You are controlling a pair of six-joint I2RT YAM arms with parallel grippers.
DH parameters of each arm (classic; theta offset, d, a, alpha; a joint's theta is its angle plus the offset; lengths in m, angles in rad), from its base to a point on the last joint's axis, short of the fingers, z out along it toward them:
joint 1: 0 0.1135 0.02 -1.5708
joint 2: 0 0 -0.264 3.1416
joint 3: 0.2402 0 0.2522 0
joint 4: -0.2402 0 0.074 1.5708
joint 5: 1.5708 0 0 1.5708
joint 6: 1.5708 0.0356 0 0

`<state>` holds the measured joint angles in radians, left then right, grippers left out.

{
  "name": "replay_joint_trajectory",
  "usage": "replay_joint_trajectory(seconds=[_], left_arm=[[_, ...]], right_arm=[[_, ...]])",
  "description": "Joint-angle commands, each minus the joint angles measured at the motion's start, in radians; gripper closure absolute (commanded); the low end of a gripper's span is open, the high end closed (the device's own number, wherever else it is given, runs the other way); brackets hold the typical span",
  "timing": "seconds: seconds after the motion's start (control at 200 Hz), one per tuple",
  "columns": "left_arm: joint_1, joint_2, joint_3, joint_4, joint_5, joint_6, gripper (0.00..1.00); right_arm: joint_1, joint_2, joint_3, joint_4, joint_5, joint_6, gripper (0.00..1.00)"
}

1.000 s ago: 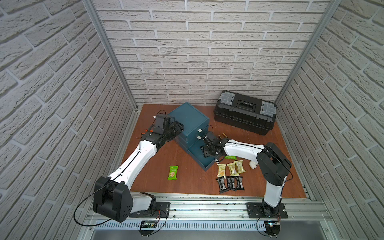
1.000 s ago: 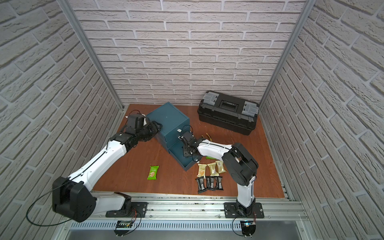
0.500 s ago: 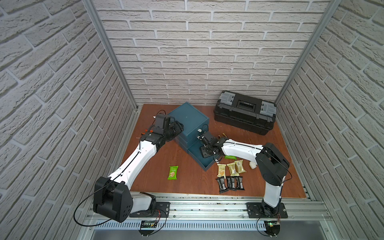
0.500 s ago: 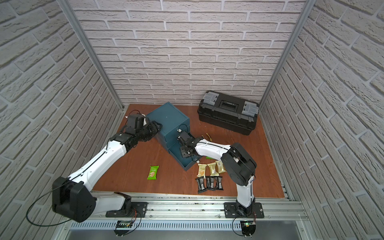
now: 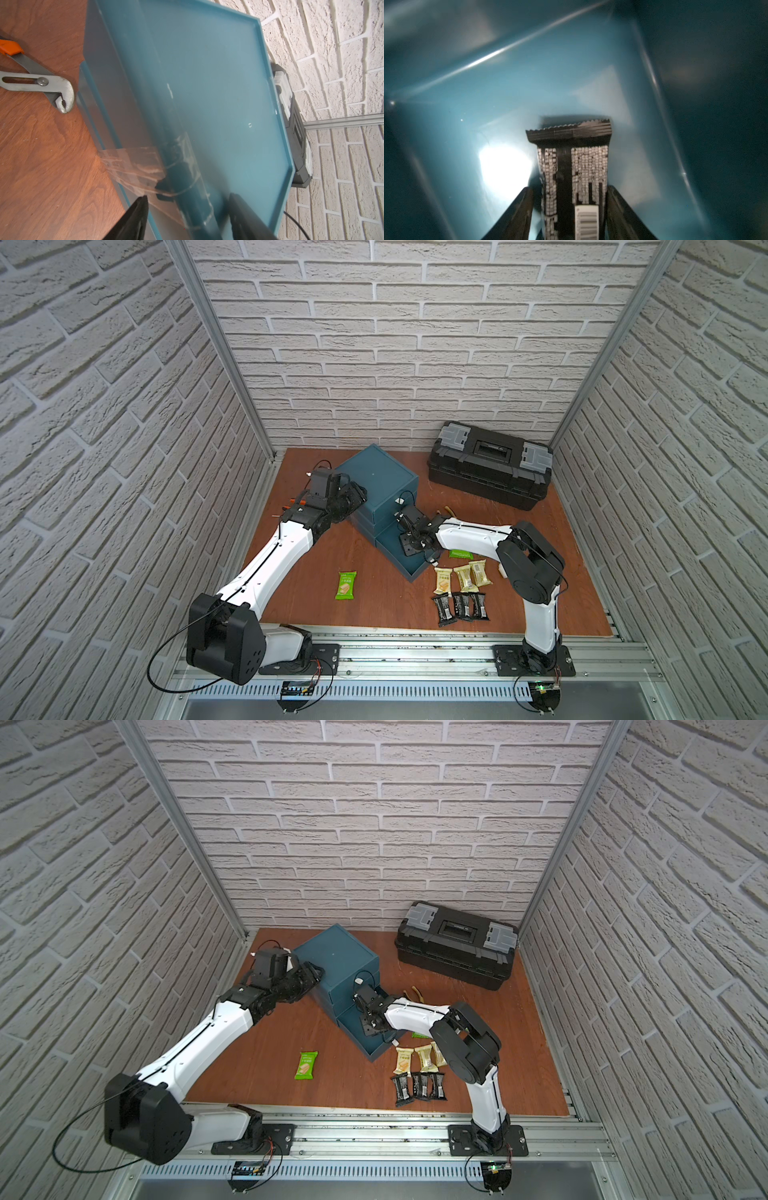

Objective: Take the cookies out of the drawer
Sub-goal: Pick up the cookie from the drawer.

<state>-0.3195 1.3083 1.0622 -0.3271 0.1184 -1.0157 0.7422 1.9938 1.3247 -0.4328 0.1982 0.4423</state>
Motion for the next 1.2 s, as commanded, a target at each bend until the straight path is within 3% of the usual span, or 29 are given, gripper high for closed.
replay_joint_trajectory(seconds=[0.0,0.26,0.505,1.195], left_arm=[[0.016,0.034,-0.047,-0.138,-0.037,0.012,0.35],[0.016,0.035,-0.048,-0.136,-0.036,0.012,0.35],[0.015,0.033,-0.047,-0.136,-0.036,0.013,0.35],[0.017,0.029,-0.057,-0.129,-0.035,0.011,0.35]], right_arm=[[-0.006,0.033,0.016,0.016,0.032,0.012,0.45],[-0.005,0.032,0.0,0.011,0.029,0.009,0.55],[-0.006,-0.009,-0.019,-0.009,0.022,-0.005,0.58],[0.028,-0.494,-0.229,-0.188,0.054,0.055,0.64]])
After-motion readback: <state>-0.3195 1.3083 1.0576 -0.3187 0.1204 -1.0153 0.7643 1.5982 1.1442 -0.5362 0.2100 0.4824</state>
